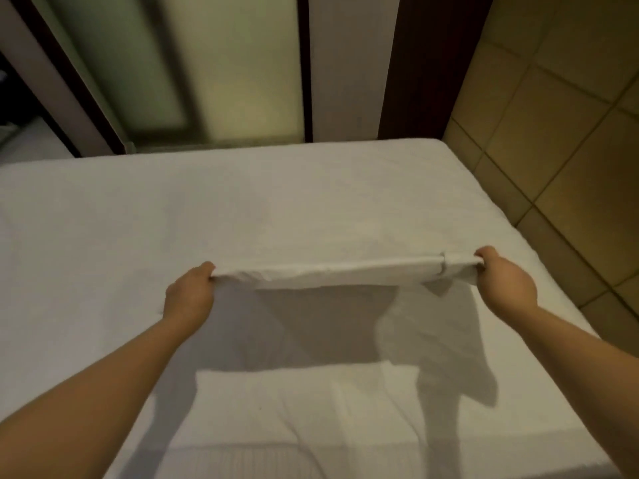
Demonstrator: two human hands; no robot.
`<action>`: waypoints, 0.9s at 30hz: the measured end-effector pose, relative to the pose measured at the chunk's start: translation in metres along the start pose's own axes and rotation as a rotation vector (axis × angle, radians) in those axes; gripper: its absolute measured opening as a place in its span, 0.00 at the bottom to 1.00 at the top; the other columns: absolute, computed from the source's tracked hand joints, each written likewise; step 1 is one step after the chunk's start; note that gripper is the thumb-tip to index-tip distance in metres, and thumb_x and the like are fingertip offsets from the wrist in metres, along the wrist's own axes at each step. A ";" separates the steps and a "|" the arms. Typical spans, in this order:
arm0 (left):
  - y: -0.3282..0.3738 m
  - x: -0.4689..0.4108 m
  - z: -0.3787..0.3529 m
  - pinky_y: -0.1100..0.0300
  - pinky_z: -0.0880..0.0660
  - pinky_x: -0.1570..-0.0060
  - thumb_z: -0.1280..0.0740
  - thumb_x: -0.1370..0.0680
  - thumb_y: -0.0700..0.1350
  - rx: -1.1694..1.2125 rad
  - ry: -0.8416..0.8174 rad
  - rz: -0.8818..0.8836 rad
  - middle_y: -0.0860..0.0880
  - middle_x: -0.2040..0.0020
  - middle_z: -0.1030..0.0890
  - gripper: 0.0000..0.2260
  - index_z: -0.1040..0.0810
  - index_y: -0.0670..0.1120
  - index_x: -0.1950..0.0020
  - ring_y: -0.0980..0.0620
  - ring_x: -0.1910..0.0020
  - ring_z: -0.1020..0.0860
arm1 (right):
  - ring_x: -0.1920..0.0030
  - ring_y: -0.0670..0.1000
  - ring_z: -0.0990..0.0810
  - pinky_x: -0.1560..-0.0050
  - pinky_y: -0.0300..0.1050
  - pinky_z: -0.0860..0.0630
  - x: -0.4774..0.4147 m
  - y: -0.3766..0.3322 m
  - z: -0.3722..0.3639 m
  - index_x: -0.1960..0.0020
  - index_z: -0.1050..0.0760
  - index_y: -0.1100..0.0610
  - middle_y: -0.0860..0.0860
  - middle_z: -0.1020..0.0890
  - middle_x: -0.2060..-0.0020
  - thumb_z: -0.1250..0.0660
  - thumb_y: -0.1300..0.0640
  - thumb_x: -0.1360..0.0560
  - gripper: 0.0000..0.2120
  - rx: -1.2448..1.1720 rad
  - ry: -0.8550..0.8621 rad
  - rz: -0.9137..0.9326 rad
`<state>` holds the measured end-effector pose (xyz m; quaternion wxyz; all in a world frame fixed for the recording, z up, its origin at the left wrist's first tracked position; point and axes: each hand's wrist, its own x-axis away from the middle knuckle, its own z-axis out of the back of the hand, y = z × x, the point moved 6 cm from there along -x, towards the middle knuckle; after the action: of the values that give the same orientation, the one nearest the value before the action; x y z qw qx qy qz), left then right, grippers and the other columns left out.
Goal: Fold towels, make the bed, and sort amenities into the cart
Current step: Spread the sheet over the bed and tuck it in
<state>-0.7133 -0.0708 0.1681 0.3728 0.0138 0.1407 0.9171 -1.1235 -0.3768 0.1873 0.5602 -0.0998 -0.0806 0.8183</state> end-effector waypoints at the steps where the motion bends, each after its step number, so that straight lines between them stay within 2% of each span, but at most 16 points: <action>1: 0.013 -0.012 0.026 0.52 0.32 0.56 0.45 0.21 0.37 0.011 0.017 -0.012 0.36 0.47 0.22 0.11 0.26 0.41 0.43 0.37 0.51 0.24 | 0.62 0.57 0.30 0.64 0.48 0.35 -0.011 -0.007 0.025 0.42 0.30 0.57 0.61 0.21 0.54 0.46 0.59 0.20 0.10 -0.008 0.034 -0.010; 4: 0.044 -0.042 0.095 0.54 0.34 0.60 0.46 0.20 0.39 -0.044 0.045 -0.027 0.37 0.50 0.22 0.09 0.27 0.42 0.47 0.40 0.58 0.27 | 0.59 0.59 0.27 0.64 0.48 0.34 -0.045 -0.021 0.091 0.45 0.28 0.56 0.61 0.20 0.54 0.46 0.55 0.19 0.10 -0.033 0.060 -0.030; 6: 0.062 -0.056 0.131 0.53 0.31 0.59 0.47 0.19 0.40 -0.106 0.013 -0.001 0.39 0.49 0.22 0.10 0.27 0.44 0.46 0.43 0.58 0.27 | 0.54 0.61 0.25 0.60 0.48 0.32 -0.069 -0.032 0.126 0.46 0.26 0.59 0.61 0.20 0.53 0.44 0.51 0.19 0.13 -0.035 -0.018 -0.023; 8: 0.078 -0.066 0.161 0.51 0.28 0.54 0.48 0.18 0.41 -0.132 0.016 0.008 0.40 0.46 0.22 0.11 0.27 0.45 0.44 0.43 0.54 0.25 | 0.55 0.60 0.25 0.58 0.47 0.32 -0.084 -0.046 0.158 0.47 0.23 0.64 0.60 0.22 0.56 0.43 0.48 0.19 0.20 -0.069 -0.132 -0.039; 10: 0.090 -0.071 0.187 0.51 0.28 0.48 0.47 0.17 0.42 -0.098 0.000 0.020 0.40 0.42 0.22 0.12 0.26 0.44 0.40 0.42 0.48 0.24 | 0.57 0.59 0.24 0.58 0.47 0.31 -0.091 -0.059 0.185 0.49 0.23 0.67 0.61 0.23 0.58 0.40 0.47 0.20 0.22 -0.171 -0.211 -0.094; 11: 0.094 -0.073 0.199 0.51 0.29 0.46 0.45 0.17 0.44 -0.058 -0.045 0.016 0.41 0.41 0.23 0.12 0.25 0.44 0.40 0.42 0.46 0.25 | 0.57 0.60 0.24 0.57 0.48 0.31 -0.093 -0.065 0.198 0.49 0.23 0.68 0.61 0.22 0.58 0.38 0.47 0.21 0.22 -0.221 -0.231 -0.119; 13: 0.097 -0.070 0.219 0.52 0.29 0.43 0.39 0.20 0.51 0.074 -0.250 0.023 0.44 0.42 0.22 0.13 0.23 0.46 0.42 0.46 0.45 0.25 | 0.55 0.60 0.24 0.54 0.49 0.29 -0.094 -0.075 0.219 0.45 0.24 0.69 0.61 0.22 0.55 0.36 0.49 0.21 0.21 -0.273 -0.276 -0.151; 15: 0.097 -0.058 0.238 0.49 0.28 0.39 0.34 0.25 0.59 0.189 -0.464 0.066 0.49 0.46 0.21 0.15 0.22 0.50 0.45 0.48 0.47 0.23 | 0.50 0.63 0.22 0.49 0.52 0.27 -0.090 -0.082 0.234 0.42 0.25 0.69 0.63 0.21 0.51 0.35 0.52 0.21 0.19 -0.359 -0.349 -0.179; 16: 0.097 -0.053 0.247 0.48 0.26 0.40 0.32 0.27 0.61 0.211 -0.508 0.089 0.49 0.47 0.20 0.17 0.21 0.51 0.46 0.48 0.48 0.22 | 0.48 0.64 0.21 0.48 0.54 0.27 -0.084 -0.087 0.240 0.43 0.24 0.68 0.64 0.20 0.49 0.35 0.53 0.22 0.18 -0.419 -0.392 -0.191; 18: 0.104 -0.047 0.260 0.49 0.24 0.43 0.28 0.32 0.62 0.246 -0.509 0.109 0.48 0.49 0.19 0.22 0.20 0.47 0.48 0.47 0.50 0.20 | 0.49 0.64 0.20 0.47 0.55 0.25 -0.070 -0.099 0.246 0.45 0.21 0.65 0.63 0.18 0.51 0.31 0.53 0.26 0.17 -0.523 -0.466 -0.209; 20: 0.115 -0.042 0.258 0.51 0.26 0.44 0.26 0.34 0.62 0.347 -0.453 0.181 0.45 0.44 0.20 0.26 0.20 0.44 0.47 0.45 0.48 0.21 | 0.52 0.62 0.19 0.46 0.55 0.24 -0.055 -0.121 0.243 0.47 0.20 0.64 0.62 0.17 0.54 0.31 0.54 0.27 0.14 -0.561 -0.485 -0.202; 22: 0.131 -0.030 0.241 0.51 0.28 0.44 0.29 0.27 0.56 0.568 -0.422 0.278 0.42 0.41 0.23 0.21 0.22 0.43 0.43 0.43 0.46 0.24 | 0.54 0.59 0.21 0.46 0.53 0.25 -0.039 -0.154 0.232 0.49 0.22 0.64 0.61 0.19 0.53 0.34 0.57 0.24 0.10 -0.601 -0.490 -0.181; 23: 0.140 -0.025 0.233 0.51 0.28 0.44 0.30 0.25 0.53 0.692 -0.404 0.312 0.42 0.43 0.22 0.18 0.22 0.41 0.43 0.42 0.48 0.23 | 0.54 0.58 0.22 0.45 0.53 0.25 -0.031 -0.172 0.225 0.48 0.22 0.63 0.61 0.20 0.50 0.35 0.58 0.23 0.09 -0.626 -0.490 -0.161; 25: 0.155 -0.018 0.219 0.51 0.26 0.43 0.31 0.23 0.48 0.898 -0.360 0.327 0.41 0.44 0.21 0.18 0.23 0.37 0.40 0.42 0.49 0.22 | 0.55 0.55 0.22 0.49 0.48 0.22 -0.014 -0.206 0.208 0.38 0.25 0.60 0.60 0.20 0.46 0.37 0.61 0.23 0.13 -0.808 -0.510 -0.129; 27: 0.170 -0.012 0.217 0.58 0.27 0.50 0.34 0.21 0.44 0.971 -0.276 0.244 0.43 0.46 0.21 0.14 0.23 0.37 0.41 0.45 0.50 0.23 | 0.66 0.49 0.22 0.67 0.39 0.23 0.006 -0.237 0.196 0.37 0.27 0.54 0.57 0.19 0.57 0.40 0.66 0.22 0.16 -1.020 -0.502 -0.101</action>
<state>-0.7917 -0.1413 0.4228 0.2289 0.3225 0.4969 0.7725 -0.9621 -0.2905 0.4342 0.4433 -0.1559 -0.6007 0.6468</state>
